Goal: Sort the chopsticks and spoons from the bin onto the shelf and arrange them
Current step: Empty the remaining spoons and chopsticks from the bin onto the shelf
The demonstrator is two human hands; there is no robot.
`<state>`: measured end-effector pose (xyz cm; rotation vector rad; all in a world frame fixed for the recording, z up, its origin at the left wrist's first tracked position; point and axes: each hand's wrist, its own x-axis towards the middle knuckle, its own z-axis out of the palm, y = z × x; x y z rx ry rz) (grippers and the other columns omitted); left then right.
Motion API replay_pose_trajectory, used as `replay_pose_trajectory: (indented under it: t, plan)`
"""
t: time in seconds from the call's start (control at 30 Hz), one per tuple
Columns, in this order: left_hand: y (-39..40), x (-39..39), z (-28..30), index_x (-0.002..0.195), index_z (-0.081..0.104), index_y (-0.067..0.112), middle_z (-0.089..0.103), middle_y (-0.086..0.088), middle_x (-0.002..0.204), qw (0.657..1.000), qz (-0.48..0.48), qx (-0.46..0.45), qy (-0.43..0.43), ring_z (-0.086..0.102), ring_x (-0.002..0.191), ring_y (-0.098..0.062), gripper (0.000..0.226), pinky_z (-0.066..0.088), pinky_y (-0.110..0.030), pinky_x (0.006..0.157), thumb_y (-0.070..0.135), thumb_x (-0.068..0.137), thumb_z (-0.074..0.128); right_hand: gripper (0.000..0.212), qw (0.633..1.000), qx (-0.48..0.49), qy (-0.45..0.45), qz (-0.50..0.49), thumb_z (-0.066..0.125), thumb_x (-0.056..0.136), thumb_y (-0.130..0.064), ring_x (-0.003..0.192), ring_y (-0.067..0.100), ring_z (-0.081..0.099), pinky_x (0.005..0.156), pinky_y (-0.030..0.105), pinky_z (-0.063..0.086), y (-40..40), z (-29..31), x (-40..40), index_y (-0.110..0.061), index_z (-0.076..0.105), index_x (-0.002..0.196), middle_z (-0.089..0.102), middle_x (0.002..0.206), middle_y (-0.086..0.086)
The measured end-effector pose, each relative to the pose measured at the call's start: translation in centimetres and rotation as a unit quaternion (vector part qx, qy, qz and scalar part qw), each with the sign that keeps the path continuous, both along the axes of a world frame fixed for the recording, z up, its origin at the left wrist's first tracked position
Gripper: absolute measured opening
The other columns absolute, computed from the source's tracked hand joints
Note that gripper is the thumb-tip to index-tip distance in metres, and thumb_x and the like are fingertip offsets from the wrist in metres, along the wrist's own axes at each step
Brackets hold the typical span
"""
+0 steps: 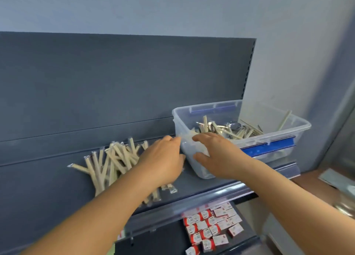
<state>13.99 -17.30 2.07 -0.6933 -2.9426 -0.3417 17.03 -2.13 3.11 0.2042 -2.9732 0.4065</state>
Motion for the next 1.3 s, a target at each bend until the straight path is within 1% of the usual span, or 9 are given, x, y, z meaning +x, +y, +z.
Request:
replay_pose_trajectory:
  t: [0.2,0.3,0.37,0.63,0.73,0.97,1.07,1.17,1.3]
  plan:
    - [6.2,-2.5,2.1,0.135,0.042,0.015,0.046,-0.005,0.136,1.0,-0.011,-0.007,0.023,0.048,0.123,-0.027,0.041,0.043,-0.039,0.097,0.031,0.098,0.041,0.047,0.999,0.002,0.024,-0.023,0.049,0.095,-0.032,0.129,0.02,0.042,0.105,0.032,0.033,6.4,1.6,-1.4,-0.02,0.041,0.14,0.043,0.144,-0.002]
    - [8.5,-4.5,2.3,0.125,0.047,0.016,0.051,-0.005,0.125,0.999,-0.023,-0.035,0.016,0.051,0.112,-0.026,0.032,0.042,-0.034,0.079,0.031,0.097,0.042,0.043,0.999,-0.005,0.014,-0.04,0.048,0.096,-0.03,0.124,0.021,0.045,0.1,0.032,0.036,8.8,1.9,-2.5,-0.023,0.043,0.137,0.044,0.143,-0.002]
    - [9.7,-6.2,2.0,0.12,0.048,0.017,0.052,-0.005,0.121,0.998,-0.03,-0.053,0.009,0.052,0.107,-0.026,0.028,0.038,-0.032,0.074,0.031,0.096,0.043,0.043,0.999,0.001,0.004,-0.05,0.048,0.096,-0.031,0.124,0.021,0.045,0.1,0.032,0.037,10.2,1.9,-3.6,-0.023,0.043,0.138,0.044,0.143,-0.002]
    - [13.2,-13.0,0.0,0.138,0.038,0.021,0.049,-0.002,0.128,0.979,-0.134,-0.15,-0.044,0.053,0.11,-0.023,0.059,0.05,-0.036,0.085,0.027,0.086,0.064,0.049,0.997,0.029,-0.051,-0.045,0.053,0.095,-0.03,0.126,0.02,0.047,0.103,0.032,0.038,14.2,0.8,-9.7,-0.024,0.039,0.141,0.045,0.144,-0.003]
    - [14.1,-14.4,-0.8,0.141,0.034,0.02,0.048,-0.002,0.127,0.968,-0.162,-0.188,-0.041,0.051,0.112,-0.024,0.065,0.047,-0.033,0.08,0.024,0.084,0.067,0.055,0.996,0.035,-0.075,-0.03,0.058,0.092,-0.031,0.125,0.021,0.047,0.103,0.032,0.039,15.0,-0.1,-12.0,-0.026,0.037,0.142,0.044,0.145,-0.004]
    - [15.7,-16.3,-2.3,0.137,0.038,0.018,0.048,-0.003,0.122,0.946,-0.158,-0.273,-0.068,0.05,0.11,-0.025,0.06,0.048,-0.036,0.083,0.011,0.084,0.066,0.085,0.978,0.081,-0.193,0.026,0.073,0.081,-0.028,0.136,0.02,0.037,0.109,0.033,0.032,16.9,-2.0,-15.8,-0.026,0.02,0.149,0.03,0.154,-0.003]
    - [16.3,-17.1,-2.8,0.129,0.042,0.014,0.051,-0.005,0.117,0.942,-0.149,-0.294,-0.054,0.053,0.105,-0.026,0.046,0.045,-0.035,0.073,0.002,0.087,0.057,0.093,0.961,0.13,-0.236,0.056,0.074,0.08,-0.031,0.137,0.021,0.035,0.11,0.034,0.031,18.0,-2.8,-17.2,-0.025,0.012,0.151,0.027,0.155,-0.002]
    - [16.9,-17.7,-3.2,0.124,0.043,0.01,0.053,-0.008,0.115,0.935,-0.134,-0.326,-0.029,0.053,0.104,-0.028,0.039,0.041,-0.037,0.069,-0.003,0.088,0.05,0.098,0.951,0.157,-0.255,0.081,0.075,0.077,-0.037,0.134,0.023,0.039,0.108,0.036,0.036,19.0,-3.4,-18.7,-0.025,0.011,0.15,0.032,0.153,-0.001]
    - [17.6,-18.2,-3.6,0.127,0.045,0.009,0.045,-0.01,0.127,0.928,-0.081,-0.363,0.006,0.047,0.114,-0.029,0.042,0.043,-0.038,0.077,-0.001,0.088,0.054,0.099,0.942,0.175,-0.252,0.134,0.073,0.079,-0.039,0.133,0.024,0.04,0.108,0.035,0.035,20.0,-3.1,-20.4,-0.019,0.007,0.151,0.034,0.151,0.003]
